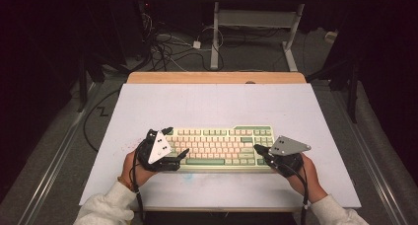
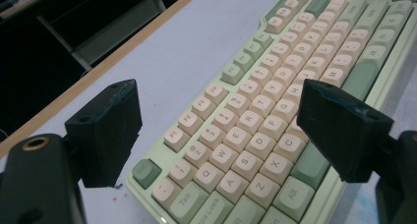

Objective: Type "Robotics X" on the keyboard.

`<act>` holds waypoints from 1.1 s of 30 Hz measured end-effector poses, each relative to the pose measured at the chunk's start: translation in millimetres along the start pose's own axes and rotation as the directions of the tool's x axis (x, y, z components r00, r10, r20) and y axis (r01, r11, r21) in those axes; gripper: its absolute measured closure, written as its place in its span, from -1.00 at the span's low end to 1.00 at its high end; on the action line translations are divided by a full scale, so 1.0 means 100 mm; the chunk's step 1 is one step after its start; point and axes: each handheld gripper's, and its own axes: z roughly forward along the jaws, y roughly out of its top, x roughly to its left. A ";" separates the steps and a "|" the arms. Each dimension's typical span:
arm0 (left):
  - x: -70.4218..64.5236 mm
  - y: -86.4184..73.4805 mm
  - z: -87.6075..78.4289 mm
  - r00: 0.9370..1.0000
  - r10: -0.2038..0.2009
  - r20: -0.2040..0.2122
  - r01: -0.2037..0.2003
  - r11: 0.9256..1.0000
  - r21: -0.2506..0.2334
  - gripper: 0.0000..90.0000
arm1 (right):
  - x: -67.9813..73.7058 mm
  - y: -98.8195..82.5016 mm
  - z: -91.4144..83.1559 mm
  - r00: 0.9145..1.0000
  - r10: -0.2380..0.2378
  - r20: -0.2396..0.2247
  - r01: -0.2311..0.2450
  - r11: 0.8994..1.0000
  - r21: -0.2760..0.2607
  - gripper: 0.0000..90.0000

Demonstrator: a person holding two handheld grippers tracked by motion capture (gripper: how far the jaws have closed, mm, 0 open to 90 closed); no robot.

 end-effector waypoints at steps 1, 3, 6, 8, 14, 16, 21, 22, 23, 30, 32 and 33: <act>-0.01 -0.02 -0.02 1.000 0.004 -0.007 -0.004 1.000 0.002 -0.63 | 0.00 0.00 0.00 1.000 0.000 0.000 0.000 1.000 0.000 1.00; -0.01 -0.05 -0.05 1.000 0.002 -0.004 -0.002 1.000 0.002 -0.63 | 0.00 0.00 0.00 1.000 -0.001 -0.001 0.001 1.000 -0.001 1.00; -0.02 -0.09 -0.09 1.000 0.002 -0.011 -0.002 1.000 0.006 -0.63 | -0.01 0.01 0.00 1.000 -0.002 -0.003 0.002 1.000 -0.001 1.00; -0.02 -0.12 -0.12 1.000 0.005 -0.023 -0.004 1.000 0.011 -0.63 | -0.01 0.01 0.00 1.000 -0.001 -0.007 0.001 1.000 -0.001 1.00; -0.02 -0.20 -0.18 1.000 -0.003 -0.028 0.003 1.000 0.018 -0.63 | -0.02 0.02 0.01 1.000 0.001 -0.009 -0.001 1.000 -0.001 1.00; -0.02 -0.23 -0.20 1.000 -0.004 -0.030 0.004 1.000 0.025 -0.63 | -0.03 0.03 0.02 1.000 0.002 -0.010 -0.002 1.000 -0.001 1.00; -0.02 -0.29 -0.24 0.999 -0.005 -0.038 0.006 0.999 0.037 -0.63 | -0.04 0.05 0.04 1.000 0.007 -0.011 -0.007 1.000 -0.004 1.00; -0.02 -0.30 -0.25 0.999 -0.005 -0.037 0.007 0.999 0.038 -0.63 | -0.05 0.06 0.04 1.000 0.010 -0.012 -0.011 1.000 -0.006 1.00; -0.02 -0.31 -0.26 0.999 -0.006 -0.040 0.008 0.999 0.040 -0.63 | -0.05 0.07 0.04 1.000 0.011 -0.016 -0.011 1.000 -0.007 1.00; -0.01 -0.39 -0.34 0.998 -0.025 -0.051 0.028 0.998 0.049 -0.63 | -0.06 0.15 0.08 1.000 0.006 -0.017 -0.007 1.000 -0.015 1.00; -0.01 -0.41 -0.35 0.998 -0.030 -0.052 0.033 0.998 0.051 -0.63 | -0.07 0.18 0.10 1.000 0.012 -0.019 -0.012 1.000 -0.023 1.00; -0.01 -0.42 -0.36 0.998 -0.034 -0.048 0.036 0.998 0.052 -0.63 | -0.08 0.19 0.11 1.000 0.014 -0.021 -0.014 1.000 -0.022 1.00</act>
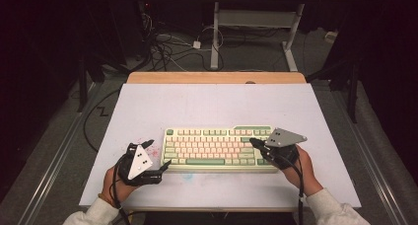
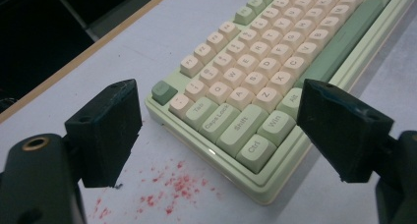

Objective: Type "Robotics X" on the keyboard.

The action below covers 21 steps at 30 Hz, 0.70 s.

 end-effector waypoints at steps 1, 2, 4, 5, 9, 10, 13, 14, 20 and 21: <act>0.00 -0.01 0.00 1.000 -0.001 0.000 0.001 1.000 0.002 -0.63 | -0.01 0.01 0.01 1.000 -0.004 0.000 0.004 1.000 0.000 1.00; 0.00 -0.01 0.00 1.000 -0.001 -0.002 0.001 1.000 0.005 -0.63 | -0.01 0.02 0.03 1.000 -0.003 -0.003 0.003 1.000 0.000 1.00; 0.00 -0.02 0.00 1.000 -0.005 0.002 0.005 1.000 0.007 -0.63 | -0.02 0.05 0.06 1.000 -0.005 -0.004 0.006 1.000 0.003 1.00; 0.00 -0.02 0.01 1.000 -0.006 0.002 0.006 1.000 0.008 -0.63 | -0.02 0.06 0.07 1.000 0.000 -0.005 0.000 1.000 0.003 1.00; 0.00 -0.02 0.03 1.000 -0.009 -0.001 0.009 1.000 0.010 -0.63 | -0.04 0.12 0.15 1.000 -0.004 -0.011 0.004 1.000 0.011 1.00; 0.00 -0.02 0.03 1.000 -0.011 0.002 0.010 1.000 0.011 -0.63 | -0.03 0.13 0.17 1.000 -0.009 -0.014 0.009 1.000 0.014 1.00; 0.00 -0.03 0.04 1.000 -0.009 0.007 0.009 1.000 0.013 -0.63 | -0.01 0.15 0.25 1.000 -0.020 -0.021 0.020 0.999 0.032 1.00; 0.01 -0.03 0.03 1.000 -0.012 0.009 0.012 1.000 0.012 -0.63 | 0.00 0.16 0.28 0.999 -0.025 -0.023 0.026 0.999 0.037 1.00; 0.02 -0.04 0.02 1.000 -0.013 0.010 0.013 1.000 0.012 -0.63 | 0.03 0.19 0.45 0.999 -0.030 -0.037 0.032 0.997 0.071 1.00; 0.02 -0.05 0.02 1.000 -0.012 0.011 0.012 1.000 0.013 -0.63 | 0.04 0.19 0.48 0.999 -0.029 -0.040 0.032 0.997 0.077 1.00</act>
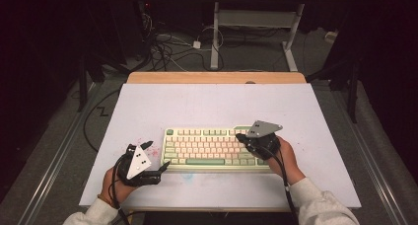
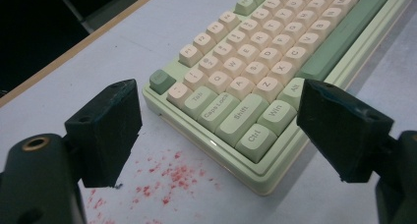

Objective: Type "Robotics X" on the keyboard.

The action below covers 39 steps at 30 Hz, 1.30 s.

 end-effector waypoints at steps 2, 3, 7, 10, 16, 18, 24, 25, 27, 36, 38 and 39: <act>0.01 0.00 -0.01 1.000 -0.002 -0.002 0.002 1.000 0.000 -0.63 | 0.02 0.01 0.06 1.000 -0.005 -0.010 0.005 1.000 0.011 1.00; 0.01 -0.01 -0.01 1.000 -0.006 -0.003 0.006 1.000 -0.001 -0.63 | 0.03 0.02 0.09 1.000 -0.011 -0.010 0.011 1.000 0.022 1.00; 0.00 -0.01 0.00 1.000 0.000 0.001 0.000 1.000 0.008 -0.63 | 0.08 0.04 0.20 1.000 -0.016 -0.024 0.017 0.999 0.041 1.00; 0.00 -0.01 0.00 1.000 0.008 0.005 -0.008 1.000 0.015 -0.63 | 0.12 0.04 0.28 0.999 -0.029 -0.038 0.031 0.998 0.057 1.00; -0.01 -0.01 0.01 1.000 0.007 0.016 -0.008 1.000 0.015 -0.63 | 0.17 0.06 0.40 0.999 -0.033 -0.043 0.037 0.996 0.083 1.00; -0.01 -0.01 0.02 1.000 0.007 0.016 -0.008 1.000 0.016 -0.63 | 0.18 0.07 0.42 0.998 -0.047 -0.043 0.051 0.995 0.085 1.00; -0.01 -0.01 0.02 1.000 0.006 0.022 -0.006 1.000 0.017 -0.63 | 0.21 0.09 0.48 0.998 -0.050 -0.044 0.054 0.994 0.094 1.00; -0.01 -0.01 0.02 1.000 0.007 0.021 -0.008 1.000 0.018 -0.63 | 0.22 0.09 0.49 0.998 -0.052 -0.042 0.056 0.994 0.094 1.00; -0.01 -0.01 0.02 1.000 0.005 0.023 -0.005 1.000 0.018 -0.63 | 0.22 0.10 0.50 0.998 -0.059 -0.038 0.062 0.993 0.102 1.00; -0.01 -0.01 0.01 1.000 0.007 0.023 -0.008 1.000 0.020 -0.63 | 0.26 0.13 0.45 0.998 -0.060 -0.030 0.062 0.994 0.092 1.00; -0.01 -0.01 0.01 1.000 0.002 0.023 -0.003 1.000 0.016 -0.63 | 0.25 0.14 0.38 0.998 -0.054 -0.024 0.056 0.996 0.066 1.00; -0.01 -0.01 0.00 1.000 0.006 0.024 -0.007 1.000 0.019 -0.64 | 0.25 0.15 0.35 0.998 -0.052 -0.023 0.053 0.997 0.052 1.00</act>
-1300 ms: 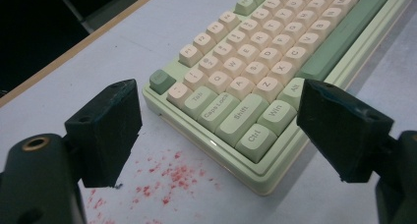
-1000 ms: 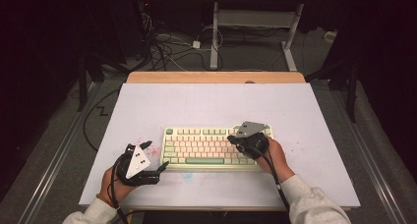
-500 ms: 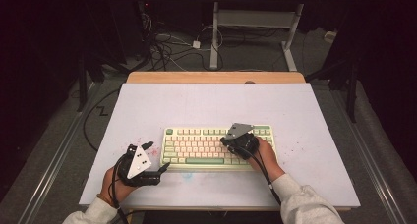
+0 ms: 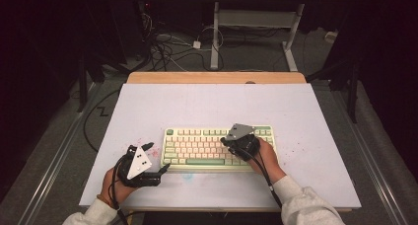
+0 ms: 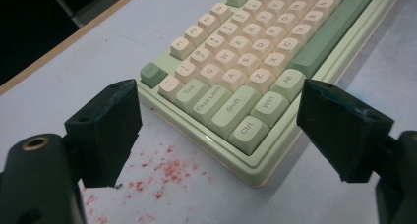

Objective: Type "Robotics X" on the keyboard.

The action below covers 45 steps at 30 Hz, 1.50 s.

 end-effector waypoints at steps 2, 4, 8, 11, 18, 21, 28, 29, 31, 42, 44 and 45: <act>0.00 0.00 0.00 1.000 0.004 0.001 -0.004 1.000 0.003 -0.63 | -0.01 0.01 -0.07 1.000 0.002 0.004 -0.002 1.000 -0.026 1.00; 0.00 0.00 0.01 1.000 0.001 0.002 -0.001 1.000 0.001 -0.63 | -0.01 0.02 -0.13 1.000 0.005 0.002 -0.005 0.999 -0.046 1.00; 0.00 0.01 0.01 1.000 0.003 0.002 -0.003 1.000 0.001 -0.63 | 0.02 0.03 -0.21 1.000 0.002 0.002 -0.002 0.997 -0.072 1.00; -0.01 0.01 0.01 1.000 0.009 0.003 -0.009 1.000 0.004 -0.63 | 0.02 0.02 -0.26 1.000 0.007 0.003 -0.007 0.996 -0.089 1.00; 0.00 0.00 0.01 1.000 0.006 0.007 -0.006 1.000 0.004 -0.63 | 0.01 -0.01 -0.36 1.000 0.020 0.008 -0.019 0.993 -0.112 1.00; -0.01 0.01 0.01 1.000 0.011 0.010 -0.011 1.000 0.009 -0.63 | 0.01 -0.02 -0.40 1.000 0.018 0.007 -0.017 0.992 -0.123 1.00; -0.02 0.00 0.01 1.000 0.012 0.011 -0.012 1.000 0.015 -0.63 | 0.02 -0.05 -0.50 1.000 0.021 0.010 -0.020 0.990 -0.142 0.97; -0.02 0.01 0.01 1.000 0.014 0.012 -0.014 1.000 0.016 -0.63 | 0.02 -0.05 -0.52 1.000 0.020 0.012 -0.018 0.990 -0.143 0.97; -0.02 0.01 0.02 1.000 0.014 0.015 -0.014 1.000 0.018 -0.63 | 0.02 -0.06 -0.55 1.000 0.021 0.013 -0.019 0.988 -0.151 0.97; -0.03 0.02 0.02 1.000 0.019 0.017 -0.020 1.000 0.019 -0.63 | 0.03 -0.14 -0.65 0.999 0.020 0.025 -0.016 0.986 -0.163 0.81; -0.03 0.02 0.02 1.000 0.019 0.017 -0.020 1.000 0.018 -0.63 | 0.03 -0.16 -0.66 0.999 0.026 0.031 -0.020 0.986 -0.166 0.72; -0.03 0.02 0.02 1.000 0.020 0.017 -0.020 1.000 0.018 -0.63 | 0.03 -0.17 -0.66 0.999 0.026 0.036 -0.020 0.985 -0.169 0.66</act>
